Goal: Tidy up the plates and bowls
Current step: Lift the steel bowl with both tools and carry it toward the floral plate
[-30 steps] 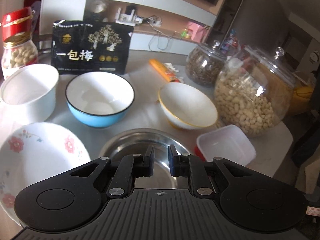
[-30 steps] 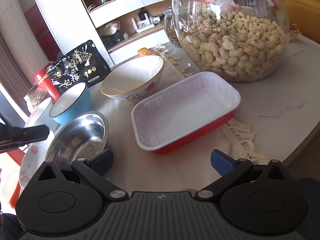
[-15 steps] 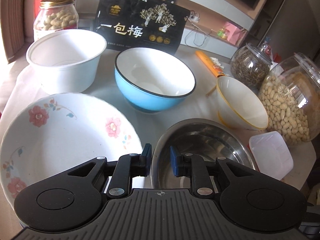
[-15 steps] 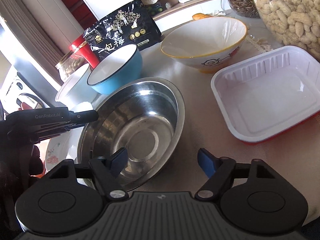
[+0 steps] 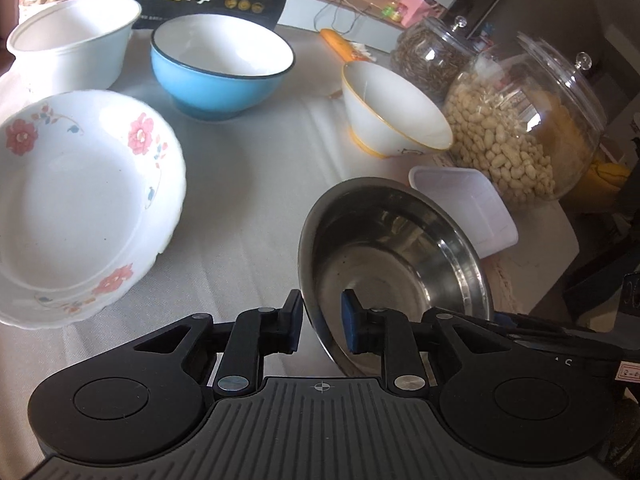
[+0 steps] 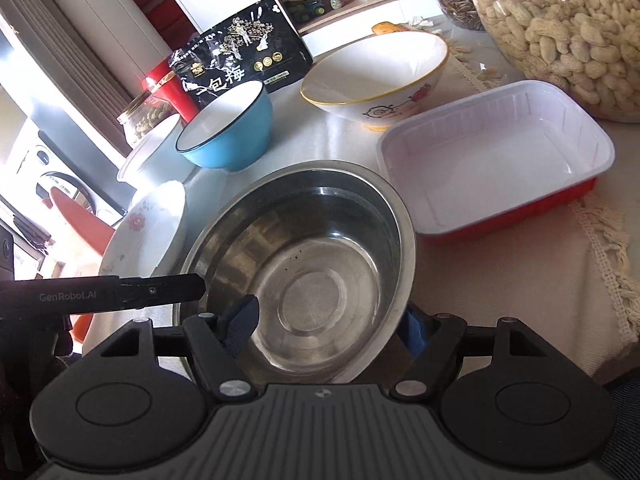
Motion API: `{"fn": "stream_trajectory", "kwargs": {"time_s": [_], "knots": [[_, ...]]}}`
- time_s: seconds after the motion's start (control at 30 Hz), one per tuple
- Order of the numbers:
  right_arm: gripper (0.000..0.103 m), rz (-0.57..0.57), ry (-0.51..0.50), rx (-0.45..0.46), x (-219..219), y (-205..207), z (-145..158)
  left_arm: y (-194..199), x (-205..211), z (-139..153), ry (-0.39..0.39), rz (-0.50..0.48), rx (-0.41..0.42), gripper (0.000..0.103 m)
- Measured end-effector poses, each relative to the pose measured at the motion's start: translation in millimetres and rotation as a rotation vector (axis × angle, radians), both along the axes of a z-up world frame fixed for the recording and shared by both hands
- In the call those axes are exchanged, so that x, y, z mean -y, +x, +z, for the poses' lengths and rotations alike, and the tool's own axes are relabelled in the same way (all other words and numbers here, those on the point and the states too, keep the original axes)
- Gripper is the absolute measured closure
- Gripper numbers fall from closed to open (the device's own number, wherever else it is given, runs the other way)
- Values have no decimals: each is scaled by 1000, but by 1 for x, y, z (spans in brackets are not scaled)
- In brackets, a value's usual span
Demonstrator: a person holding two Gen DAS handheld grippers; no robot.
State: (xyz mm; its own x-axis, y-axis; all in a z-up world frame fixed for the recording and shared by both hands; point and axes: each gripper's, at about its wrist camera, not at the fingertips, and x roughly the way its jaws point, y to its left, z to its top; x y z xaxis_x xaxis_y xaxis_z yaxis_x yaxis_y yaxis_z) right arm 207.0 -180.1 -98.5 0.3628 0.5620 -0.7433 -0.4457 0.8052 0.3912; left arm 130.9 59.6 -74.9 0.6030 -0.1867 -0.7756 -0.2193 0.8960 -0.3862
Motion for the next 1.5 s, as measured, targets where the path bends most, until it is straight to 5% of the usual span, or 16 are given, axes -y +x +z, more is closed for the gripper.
{"fn": "stream_trajectory", "kwargs": {"time_s": [0.2, 0.53, 1.03, 1.1, 1.33, 1.5], "knots": [[20, -27, -62, -16, -7, 1, -12, 5, 5, -4, 58, -2, 7, 80], [0, 44, -134, -40, -27, 3, -12, 2, -3, -4, 24, 7, 20, 80], [0, 35, -131, -100, -30, 13, -11, 4, -2, -4, 29, 18, 19, 80], [4, 38, -93, -89, -28, 13, -9, 5, -1, -6, 27, 16, 17, 80], [52, -33, -125, 52, -37, 5, 12, 5, -12, -11, 9, 47, 56, 82], [53, 32, -145, 216, -81, -6, 49, -24, -52, 15, -41, 140, 198, 82]]}}
